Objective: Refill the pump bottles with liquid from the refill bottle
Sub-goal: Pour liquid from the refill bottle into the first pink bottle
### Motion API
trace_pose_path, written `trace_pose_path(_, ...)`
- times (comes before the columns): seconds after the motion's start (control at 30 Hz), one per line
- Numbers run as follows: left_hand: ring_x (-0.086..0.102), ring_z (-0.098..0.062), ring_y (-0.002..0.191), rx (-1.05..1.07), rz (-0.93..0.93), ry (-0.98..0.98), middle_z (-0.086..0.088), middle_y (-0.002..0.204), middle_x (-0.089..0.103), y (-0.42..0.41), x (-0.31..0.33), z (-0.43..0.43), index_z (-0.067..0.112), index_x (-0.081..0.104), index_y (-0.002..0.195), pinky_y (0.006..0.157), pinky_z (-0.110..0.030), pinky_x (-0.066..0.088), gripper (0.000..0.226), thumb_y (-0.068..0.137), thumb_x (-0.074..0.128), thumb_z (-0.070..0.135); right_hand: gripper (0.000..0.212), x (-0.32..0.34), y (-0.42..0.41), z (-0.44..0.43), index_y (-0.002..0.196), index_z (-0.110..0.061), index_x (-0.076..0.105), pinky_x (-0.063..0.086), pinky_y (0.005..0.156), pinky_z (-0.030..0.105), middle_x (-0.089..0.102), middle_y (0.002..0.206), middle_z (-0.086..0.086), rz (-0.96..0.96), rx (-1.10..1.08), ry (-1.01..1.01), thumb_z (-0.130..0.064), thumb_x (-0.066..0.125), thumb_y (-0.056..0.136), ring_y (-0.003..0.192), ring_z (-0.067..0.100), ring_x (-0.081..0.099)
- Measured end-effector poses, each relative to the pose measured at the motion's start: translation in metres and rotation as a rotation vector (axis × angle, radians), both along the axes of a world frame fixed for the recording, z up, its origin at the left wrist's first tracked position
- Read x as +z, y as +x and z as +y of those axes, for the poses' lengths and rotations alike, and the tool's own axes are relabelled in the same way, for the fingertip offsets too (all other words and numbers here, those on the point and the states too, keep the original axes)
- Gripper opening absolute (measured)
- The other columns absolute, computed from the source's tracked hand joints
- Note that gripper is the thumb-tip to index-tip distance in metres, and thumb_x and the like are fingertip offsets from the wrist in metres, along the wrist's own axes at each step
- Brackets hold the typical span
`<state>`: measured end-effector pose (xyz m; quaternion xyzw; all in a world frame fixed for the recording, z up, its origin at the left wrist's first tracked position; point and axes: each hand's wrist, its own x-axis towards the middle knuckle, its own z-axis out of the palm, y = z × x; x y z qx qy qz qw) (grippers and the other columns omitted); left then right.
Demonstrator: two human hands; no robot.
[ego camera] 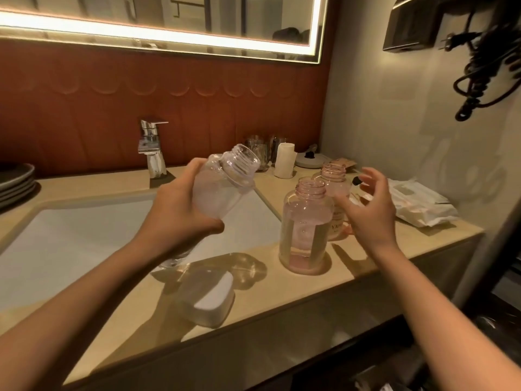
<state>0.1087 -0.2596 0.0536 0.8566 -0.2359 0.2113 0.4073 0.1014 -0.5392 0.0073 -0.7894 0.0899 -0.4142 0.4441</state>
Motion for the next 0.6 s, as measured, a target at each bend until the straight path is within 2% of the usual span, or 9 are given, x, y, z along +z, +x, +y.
trace_pose_path(0.1, 0.048, 0.000, 0.070, 0.006, 0.002, -0.033, 0.018, 0.083, 0.050, -0.004, 0.002, 0.008, 0.041, 0.035, 0.113, 0.057, -0.003, 0.038, 0.084, 0.056, 0.080, -0.001, 0.092, 0.009, 0.018, -0.006, 0.146, -0.022, 0.021, 0.037, 0.104, 0.040, 0.035, 0.148, 0.008, 0.204, 0.119, -0.048, -0.025, 0.079, 0.073, 0.132, 0.025, 0.038)
trace_pose_path(0.2, 0.050, -0.001, 0.075, 0.002, 0.019, -0.024, 0.007, 0.094, 0.055, -0.009, 0.002, 0.015, 0.032, 0.044, 0.124, 0.056, -0.001, 0.039, 0.084, 0.055, 0.080, -0.001, 0.105, 0.004, 0.027, -0.007, 0.148, -0.026, 0.012, 0.038, 0.106, 0.043, 0.032, 0.151, 0.007, 0.294, 0.249, -0.031, -0.022, 0.082, 0.069, 0.135, 0.027, 0.036)
trace_pose_path(0.27, 0.049, 0.002, 0.076, -0.001, 0.023, -0.027, 0.004, 0.100, 0.055, -0.011, 0.002, 0.019, 0.029, 0.045, 0.124, 0.055, 0.000, 0.038, 0.083, 0.056, 0.081, -0.001, 0.105, 0.001, 0.027, -0.006, 0.147, -0.025, 0.014, 0.038, 0.105, 0.041, 0.034, 0.150, 0.006, 0.300, 0.254, -0.036, -0.023, 0.082, 0.069, 0.134, 0.026, 0.036)
trace_pose_path(0.37, 0.050, 0.001, 0.077, -0.001, 0.018, -0.042, 0.005, 0.100, 0.055, -0.015, 0.003, 0.023, 0.036, 0.042, 0.115, 0.055, -0.002, 0.040, 0.080, 0.056, 0.081, -0.001, 0.099, -0.001, 0.023, -0.007, 0.145, -0.022, 0.020, 0.040, 0.101, 0.033, 0.037, 0.148, 0.007, 0.260, 0.211, -0.038, -0.022, 0.082, 0.068, 0.131, 0.026, 0.040)
trace_pose_path(0.43, 0.053, -0.011, 0.079, 0.002, 0.007, -0.046, 0.004, 0.101, 0.056, -0.016, 0.004, 0.025, 0.037, 0.041, 0.113, 0.059, -0.010, 0.041, 0.079, 0.056, 0.081, 0.000, 0.095, -0.002, 0.017, -0.010, 0.143, -0.021, 0.024, 0.039, 0.096, 0.015, 0.041, 0.144, 0.006, 0.208, 0.187, -0.031, -0.020, 0.082, 0.068, 0.129, 0.025, 0.043)
trace_pose_path(0.47, 0.054, -0.018, 0.083, 0.002, 0.001, -0.046, 0.003, 0.101, 0.057, -0.016, 0.003, 0.026, 0.037, 0.041, 0.113, 0.062, -0.014, 0.042, 0.079, 0.056, 0.081, 0.000, 0.092, -0.002, 0.011, -0.012, 0.142, -0.021, 0.026, 0.037, 0.094, 0.011, 0.043, 0.142, 0.005, 0.171, 0.166, -0.018, -0.021, 0.082, 0.069, 0.127, 0.024, 0.044)
trace_pose_path(0.53, 0.054, -0.023, 0.086, -0.001, -0.003, -0.050, 0.002, 0.102, 0.057, -0.017, 0.003, 0.028, 0.037, 0.042, 0.114, 0.063, -0.017, 0.042, 0.079, 0.056, 0.081, 0.000, 0.091, 0.001, -0.002, -0.016, 0.141, -0.023, 0.028, 0.040, 0.097, 0.026, 0.043, 0.139, 0.003, 0.082, 0.138, 0.040, -0.025, 0.082, 0.068, 0.123, 0.022, 0.045)
trace_pose_path(0.57, 0.055, -0.023, 0.087, -0.003, -0.003, -0.051, 0.001, 0.103, 0.058, -0.017, 0.002, 0.028, 0.035, 0.044, 0.116, 0.064, -0.018, 0.042, 0.079, 0.056, 0.081, 0.000, 0.091, 0.004, -0.009, -0.017, 0.140, -0.023, 0.028, 0.043, 0.093, 0.032, 0.043, 0.138, 0.004, 0.043, 0.140, 0.075, -0.026, 0.082, 0.067, 0.120, 0.020, 0.045)
trace_pose_path(0.6, 0.054, -0.023, 0.089, -0.002, -0.001, -0.049, 0.001, 0.105, 0.058, -0.017, 0.002, 0.029, 0.031, 0.045, 0.119, 0.065, -0.021, 0.043, 0.079, 0.056, 0.081, 0.000, 0.091, 0.008, -0.017, -0.018, 0.141, -0.023, 0.028, 0.045, 0.088, 0.032, 0.043, 0.138, 0.004, 0.005, 0.151, 0.099, -0.026, 0.081, 0.068, 0.118, 0.019, 0.046)
